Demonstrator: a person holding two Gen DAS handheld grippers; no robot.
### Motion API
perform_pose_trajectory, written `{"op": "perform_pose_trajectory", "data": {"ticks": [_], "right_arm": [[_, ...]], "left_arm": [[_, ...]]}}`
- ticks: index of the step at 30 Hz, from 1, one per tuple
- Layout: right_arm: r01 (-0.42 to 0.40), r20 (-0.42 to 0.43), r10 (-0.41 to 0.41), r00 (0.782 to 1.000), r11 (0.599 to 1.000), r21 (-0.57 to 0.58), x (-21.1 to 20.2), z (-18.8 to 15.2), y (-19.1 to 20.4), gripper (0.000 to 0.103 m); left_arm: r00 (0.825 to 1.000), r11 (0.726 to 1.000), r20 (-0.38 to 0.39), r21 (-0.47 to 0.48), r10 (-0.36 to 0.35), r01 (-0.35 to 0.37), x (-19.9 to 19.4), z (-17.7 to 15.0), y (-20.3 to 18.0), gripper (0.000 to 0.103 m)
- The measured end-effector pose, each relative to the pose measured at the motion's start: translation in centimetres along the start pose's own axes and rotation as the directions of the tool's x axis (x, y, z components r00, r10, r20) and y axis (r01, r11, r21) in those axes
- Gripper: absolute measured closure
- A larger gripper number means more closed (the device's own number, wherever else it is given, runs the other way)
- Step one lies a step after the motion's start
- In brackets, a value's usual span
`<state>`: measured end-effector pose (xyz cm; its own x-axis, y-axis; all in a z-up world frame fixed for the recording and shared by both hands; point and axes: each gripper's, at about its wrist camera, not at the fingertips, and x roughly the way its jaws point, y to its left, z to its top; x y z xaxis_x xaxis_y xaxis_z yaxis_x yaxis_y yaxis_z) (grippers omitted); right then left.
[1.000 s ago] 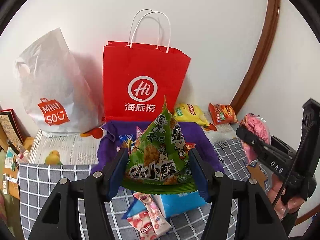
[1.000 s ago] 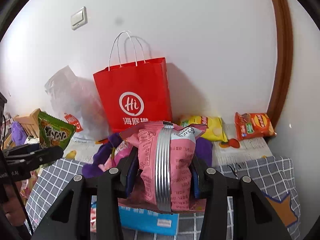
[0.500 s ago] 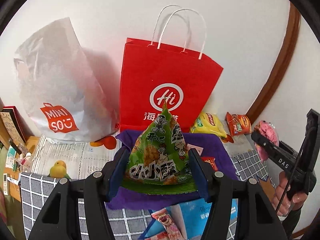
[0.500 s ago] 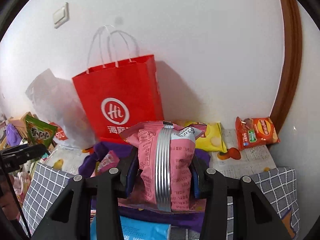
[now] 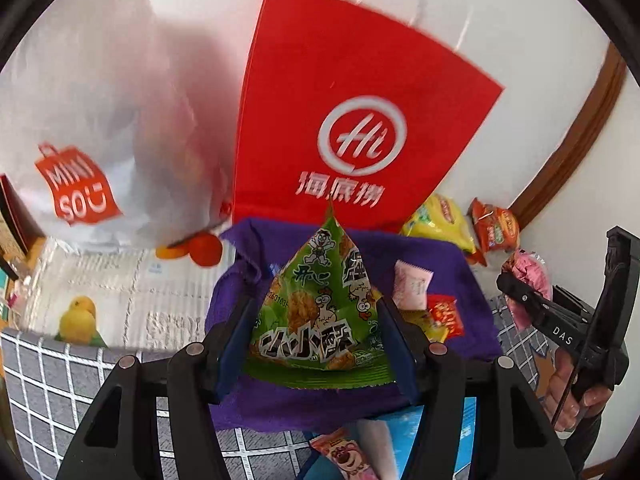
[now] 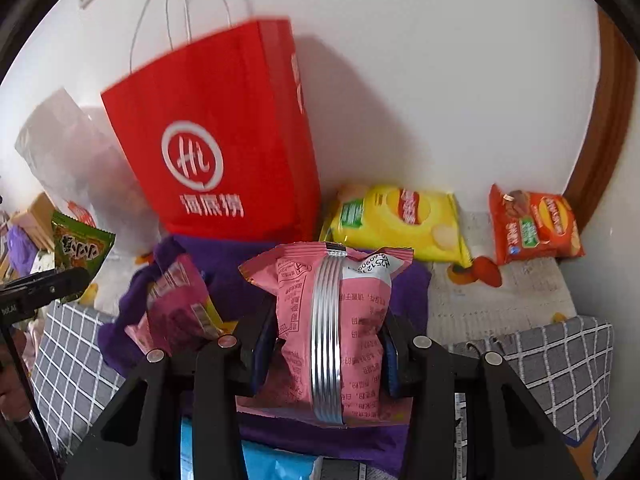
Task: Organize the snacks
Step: 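Open left tool over the purple towel while right tool lowers and releases the pink packet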
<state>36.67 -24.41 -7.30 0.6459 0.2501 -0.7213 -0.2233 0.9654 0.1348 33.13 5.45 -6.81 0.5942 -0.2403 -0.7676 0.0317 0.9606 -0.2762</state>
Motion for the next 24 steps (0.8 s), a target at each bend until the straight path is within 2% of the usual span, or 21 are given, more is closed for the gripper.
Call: {"op": "perform_pose_trajectory", "data": {"ticks": [11,16,24], "right_arm": [[-0.018,-0.101,0.015,0.995,0.999,-0.031,3.7,-1.5,1.0,0.059],[-0.026,-0.124,0.022,0.992,0.999,-0.036,4.5,-1.8,1.5,0.059],[-0.032,-0.139,0.026,0.990,0.999,-0.040,5.0,-1.9,1.8,0.058]], "left_arm": [[0.997,0.998,-0.082,0.062,0.007,-0.002,2.8,-1.0,-1.1,0.044],[0.995,0.996,-0.099,0.086,0.031,-0.022,3.4,-1.3,-1.5,0.044],[0.990,0.996,-0.139,0.087,0.023,-0.011,4.5,-1.5,-1.6,0.044]]}}
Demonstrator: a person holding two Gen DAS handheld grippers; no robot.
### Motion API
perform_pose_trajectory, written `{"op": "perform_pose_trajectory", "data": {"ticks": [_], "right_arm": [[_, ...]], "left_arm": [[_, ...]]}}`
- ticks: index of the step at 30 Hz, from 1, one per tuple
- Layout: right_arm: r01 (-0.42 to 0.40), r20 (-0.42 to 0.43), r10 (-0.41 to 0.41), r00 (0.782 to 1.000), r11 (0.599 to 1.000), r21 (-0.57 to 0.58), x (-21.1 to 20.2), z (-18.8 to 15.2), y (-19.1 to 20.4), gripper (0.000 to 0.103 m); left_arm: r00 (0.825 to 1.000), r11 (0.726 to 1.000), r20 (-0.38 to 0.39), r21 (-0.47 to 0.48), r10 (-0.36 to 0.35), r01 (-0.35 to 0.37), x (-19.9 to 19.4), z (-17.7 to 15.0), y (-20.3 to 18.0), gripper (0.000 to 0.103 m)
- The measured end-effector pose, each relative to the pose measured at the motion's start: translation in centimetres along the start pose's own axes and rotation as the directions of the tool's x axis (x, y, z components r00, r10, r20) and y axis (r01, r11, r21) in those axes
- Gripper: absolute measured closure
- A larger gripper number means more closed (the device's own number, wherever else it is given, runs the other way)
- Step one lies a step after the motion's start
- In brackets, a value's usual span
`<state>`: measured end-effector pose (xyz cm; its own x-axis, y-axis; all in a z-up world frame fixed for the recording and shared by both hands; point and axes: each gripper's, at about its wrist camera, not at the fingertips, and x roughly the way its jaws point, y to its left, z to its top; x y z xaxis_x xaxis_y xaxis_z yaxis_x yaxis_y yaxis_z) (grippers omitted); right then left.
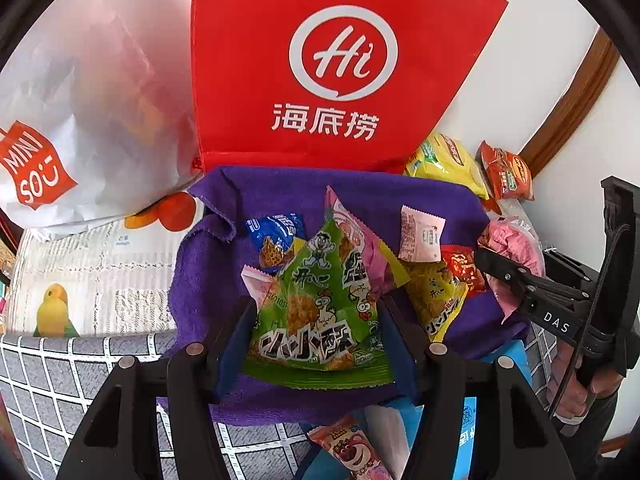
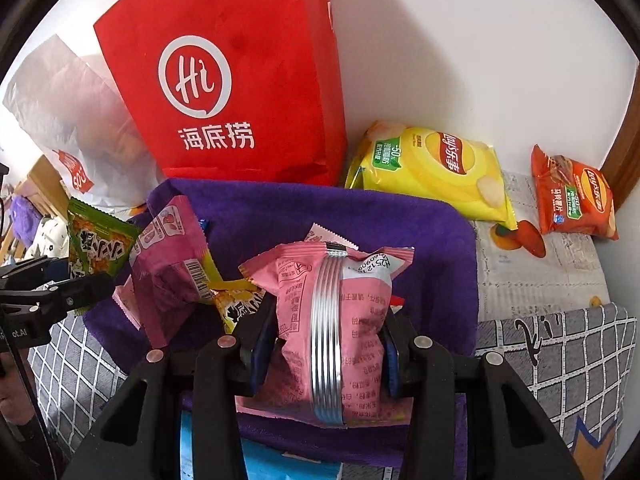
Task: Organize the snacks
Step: 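Open left tool over the purple towel while right tool lowers and releases the pink packet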
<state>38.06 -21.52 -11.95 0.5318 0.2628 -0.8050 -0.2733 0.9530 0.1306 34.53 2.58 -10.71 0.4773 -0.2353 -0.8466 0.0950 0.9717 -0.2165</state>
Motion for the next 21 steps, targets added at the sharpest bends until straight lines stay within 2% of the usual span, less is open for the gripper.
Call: {"op": "perform_pose_trajectory", "data": {"ticks": [10,21], "right_arm": [[0.010,-0.009,-0.010,1.000,1.000,-0.002,0.3,-0.1,0.1,0.058],[0.008,0.015,-0.008,1.000,1.000,-0.010,-0.8,0.0,0.2,0.058]], "left_arm": [[0.999,1.000,-0.041,0.000,-0.005,0.005,1.5,-0.2,-0.1,0.044],[0.999,1.000,-0.052,-0.003,-0.007,0.007,2.0,-0.3,-0.2,0.044]]}}
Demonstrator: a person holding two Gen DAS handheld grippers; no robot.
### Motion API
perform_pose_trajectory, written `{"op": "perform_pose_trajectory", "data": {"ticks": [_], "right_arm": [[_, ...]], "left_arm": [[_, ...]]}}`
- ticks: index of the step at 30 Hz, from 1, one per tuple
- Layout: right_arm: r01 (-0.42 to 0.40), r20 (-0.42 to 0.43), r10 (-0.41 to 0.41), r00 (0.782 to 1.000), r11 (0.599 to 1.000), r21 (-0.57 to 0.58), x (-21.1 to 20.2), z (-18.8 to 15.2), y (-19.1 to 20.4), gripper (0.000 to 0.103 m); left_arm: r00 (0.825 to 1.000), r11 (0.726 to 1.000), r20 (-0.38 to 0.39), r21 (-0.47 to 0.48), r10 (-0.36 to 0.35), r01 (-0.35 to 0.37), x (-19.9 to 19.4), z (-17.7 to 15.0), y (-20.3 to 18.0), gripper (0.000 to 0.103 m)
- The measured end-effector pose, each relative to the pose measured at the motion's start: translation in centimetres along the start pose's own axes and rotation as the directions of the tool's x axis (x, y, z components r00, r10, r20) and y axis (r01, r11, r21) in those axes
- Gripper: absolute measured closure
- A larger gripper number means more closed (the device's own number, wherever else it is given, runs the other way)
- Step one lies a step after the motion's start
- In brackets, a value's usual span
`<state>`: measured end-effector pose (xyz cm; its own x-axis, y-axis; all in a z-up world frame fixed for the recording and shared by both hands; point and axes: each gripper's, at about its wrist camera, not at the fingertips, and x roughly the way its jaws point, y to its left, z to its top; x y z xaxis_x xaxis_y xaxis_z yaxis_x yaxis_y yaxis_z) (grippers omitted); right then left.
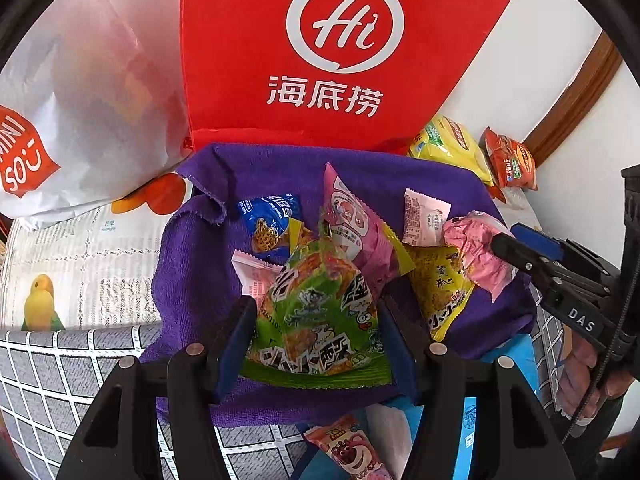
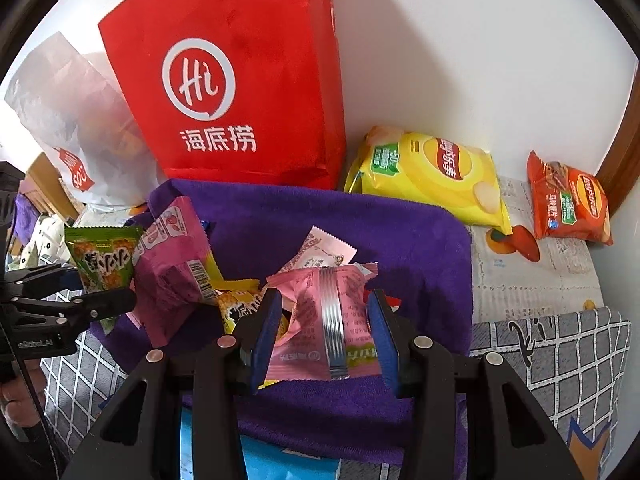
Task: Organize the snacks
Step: 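Open left tool over the purple towel while right tool lowers and releases the pink packet, then withdraw both open tools from the towel toward the packets beside the tissue box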
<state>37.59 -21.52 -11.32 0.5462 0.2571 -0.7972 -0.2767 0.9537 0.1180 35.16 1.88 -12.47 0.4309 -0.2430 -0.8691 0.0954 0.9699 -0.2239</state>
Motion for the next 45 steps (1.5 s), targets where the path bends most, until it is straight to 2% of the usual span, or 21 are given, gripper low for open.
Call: {"op": "perform_pose_trajectory", "data": {"ticks": [14,17,20,23,24,30,38,41,45], "right_arm": [[0.013,0.027,-0.013,1.000,1.000,-0.008,-1.2,0.3,0.2,0.056],[0.015,0.038,-0.015,0.999,1.000,-0.003,-1.5,0.3,0.0,0.055],[0.016,0.052,-0.016,0.999,1.000,0.000,-2.0,0.3,0.0,0.055],[0.024,0.062,-0.023,0.998,1.000,-0.003,-2.3,0.3,0.1,0.055],[0.025,0.067,-0.025,0.997,1.000,-0.004,-2.6,0.3,0.1,0.055],[0.037,0.107,-0.037,0.994,0.999,0.001,-4.2,0.5,0.3,0.055],[0.068,0.160,-0.069,0.985,0.998,0.010,-7.6,0.1,1.7,0.055],[0.060,0.169,-0.060,0.984,0.998,0.007,-8.8,-0.4,2.7,0.055],[0.029,0.180,-0.029,0.983,1.000,0.003,-10.3,-1.7,4.3,0.055]], "left_arm": [[1.000,1.000,-0.008,0.007,0.005,-0.005,0.1,0.1,-0.1,0.044],[0.999,1.000,-0.021,-0.004,-0.024,0.024,0.0,0.1,0.1,0.044],[1.000,1.000,-0.015,0.000,-0.017,0.017,-0.5,0.1,0.0,0.039],[1.000,1.000,0.007,0.006,-0.027,0.027,-1.3,0.1,-0.2,0.025],[0.999,0.999,0.014,0.005,-0.032,0.032,-1.6,0.1,-0.3,0.024],[0.998,1.000,0.060,0.000,-0.010,0.010,-4.0,0.3,-0.2,0.024],[0.988,1.000,0.155,0.000,0.003,-0.003,-8.1,0.6,-0.1,0.024],[0.984,1.000,0.177,-0.001,0.022,-0.022,-9.5,0.4,-0.2,0.024],[0.983,1.000,0.182,-0.029,0.008,-0.003,-11.3,-0.3,0.5,0.024]]}}
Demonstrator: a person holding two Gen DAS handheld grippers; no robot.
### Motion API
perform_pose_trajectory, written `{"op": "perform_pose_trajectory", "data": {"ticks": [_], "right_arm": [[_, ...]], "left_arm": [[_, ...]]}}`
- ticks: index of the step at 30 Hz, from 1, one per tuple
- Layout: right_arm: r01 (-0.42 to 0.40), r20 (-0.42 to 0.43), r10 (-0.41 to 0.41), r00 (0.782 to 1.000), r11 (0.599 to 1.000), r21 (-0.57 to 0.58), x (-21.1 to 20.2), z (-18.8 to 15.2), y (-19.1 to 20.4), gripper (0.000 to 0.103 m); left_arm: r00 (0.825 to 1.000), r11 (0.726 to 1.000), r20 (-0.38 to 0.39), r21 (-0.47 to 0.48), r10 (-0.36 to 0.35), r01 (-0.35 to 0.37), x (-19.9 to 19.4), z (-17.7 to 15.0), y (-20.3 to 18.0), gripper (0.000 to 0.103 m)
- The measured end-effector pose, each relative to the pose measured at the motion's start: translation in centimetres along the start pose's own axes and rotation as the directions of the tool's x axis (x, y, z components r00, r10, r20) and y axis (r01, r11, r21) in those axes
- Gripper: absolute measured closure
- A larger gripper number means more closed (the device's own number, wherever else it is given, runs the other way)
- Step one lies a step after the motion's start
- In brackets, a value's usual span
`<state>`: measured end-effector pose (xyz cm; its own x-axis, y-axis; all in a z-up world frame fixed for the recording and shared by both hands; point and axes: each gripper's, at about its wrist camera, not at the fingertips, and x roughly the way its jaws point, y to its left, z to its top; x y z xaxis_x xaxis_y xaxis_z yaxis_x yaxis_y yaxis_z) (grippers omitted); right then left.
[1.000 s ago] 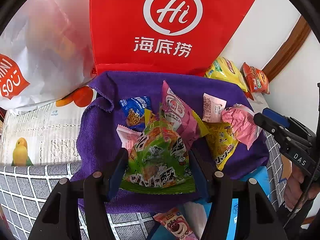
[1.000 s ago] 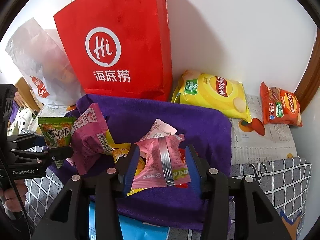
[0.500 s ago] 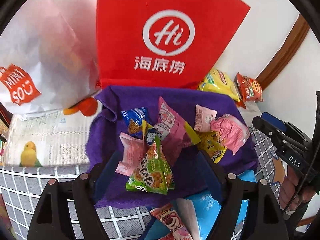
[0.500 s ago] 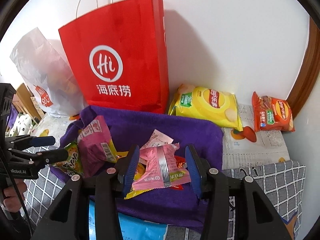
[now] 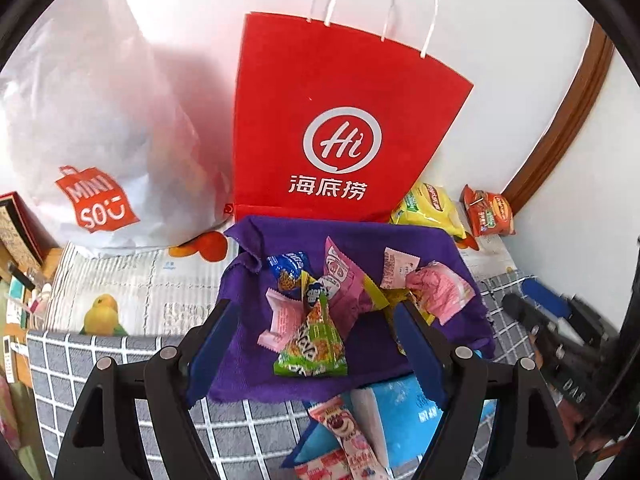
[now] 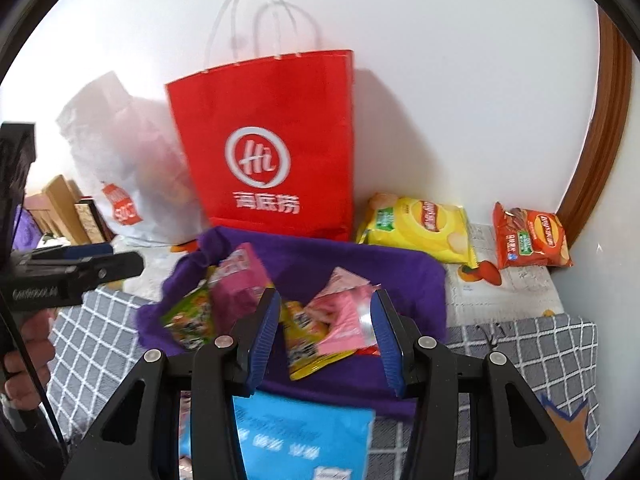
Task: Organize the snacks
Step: 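Withdraw both open tools from the towel toward the packets beside the tissue box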
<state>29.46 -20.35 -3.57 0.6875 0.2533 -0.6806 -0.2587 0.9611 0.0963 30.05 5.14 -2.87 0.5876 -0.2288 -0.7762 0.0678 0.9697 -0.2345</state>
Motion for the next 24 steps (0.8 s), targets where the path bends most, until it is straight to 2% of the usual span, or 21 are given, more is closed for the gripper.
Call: {"op": "perform_pose_trajectory", "data": {"ticks": [3,6,11,18,24], "right_arm": [[-0.042,-0.018,0.042,0.999,0.999,0.018,-0.6,-0.9,0.9,0.055],[-0.025,-0.028,0.025,0.999,1.000,-0.015,-0.9,-2.0,2.3,0.055],[-0.056,-0.069,0.051,0.996,0.996,-0.074,-1.2,-4.1,5.5,0.055],[-0.097,-0.164,0.075,0.984,0.987,-0.132,-1.0,-7.5,9.2,0.062],[-0.133,-0.234,0.102,0.967,0.983,-0.123,-0.6,-9.9,11.0,0.064]], "left_arm": [[1.000,1.000,0.004,-0.017,0.013,-0.013,-1.4,-0.7,1.0,0.024],[0.999,0.998,0.000,-0.051,0.037,-0.037,-2.7,-1.9,3.0,0.024],[0.998,0.993,-0.037,-0.096,0.058,-0.061,-3.0,-4.3,5.4,0.024],[0.997,0.991,-0.069,-0.122,0.043,-0.051,-3.2,-7.6,7.5,0.024],[0.997,0.993,-0.071,-0.109,0.032,-0.039,-3.6,-9.0,7.8,0.024]]}}
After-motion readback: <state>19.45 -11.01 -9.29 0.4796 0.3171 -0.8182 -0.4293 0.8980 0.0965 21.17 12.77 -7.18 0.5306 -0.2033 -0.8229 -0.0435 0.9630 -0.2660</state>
